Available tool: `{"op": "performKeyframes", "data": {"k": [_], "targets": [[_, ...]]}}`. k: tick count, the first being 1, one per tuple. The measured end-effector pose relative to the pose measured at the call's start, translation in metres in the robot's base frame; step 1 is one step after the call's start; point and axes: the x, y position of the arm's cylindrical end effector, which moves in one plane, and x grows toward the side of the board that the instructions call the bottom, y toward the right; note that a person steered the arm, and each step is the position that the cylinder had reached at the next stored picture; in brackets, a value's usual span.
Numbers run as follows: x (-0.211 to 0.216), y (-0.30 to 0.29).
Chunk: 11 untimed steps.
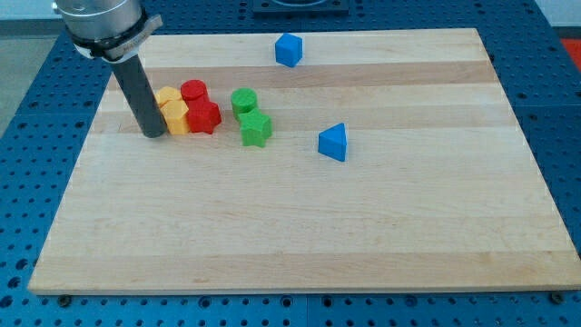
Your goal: Move arm above left to red circle
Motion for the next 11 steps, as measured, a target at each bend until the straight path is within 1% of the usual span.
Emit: {"op": "performKeyframes", "data": {"k": [1, 2, 3, 4, 5, 7, 11], "targets": [[0.0, 0.0], [0.007, -0.013], [0.016, -0.054], [-0.034, -0.064], [-0.076, -0.056], [-0.087, 0.011], [-0.089, 0.041]]}}
